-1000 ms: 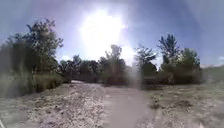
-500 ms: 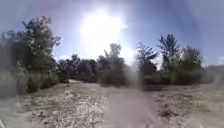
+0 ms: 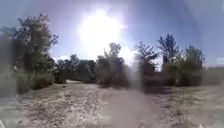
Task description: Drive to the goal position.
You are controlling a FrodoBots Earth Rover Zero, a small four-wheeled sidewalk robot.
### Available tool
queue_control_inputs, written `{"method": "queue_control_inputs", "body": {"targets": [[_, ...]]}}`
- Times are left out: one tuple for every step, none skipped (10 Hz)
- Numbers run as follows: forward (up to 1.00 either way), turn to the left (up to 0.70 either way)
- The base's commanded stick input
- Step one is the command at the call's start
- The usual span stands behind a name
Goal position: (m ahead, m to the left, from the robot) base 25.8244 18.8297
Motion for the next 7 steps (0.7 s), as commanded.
{"method": "queue_control_inputs", "body": {"targets": [[0.70,0.00],[0.70,0.00],[0.70,0.00],[0.70,0.00],[0.70,0.00],[0.70,0.00],[0.70,0.00]]}}
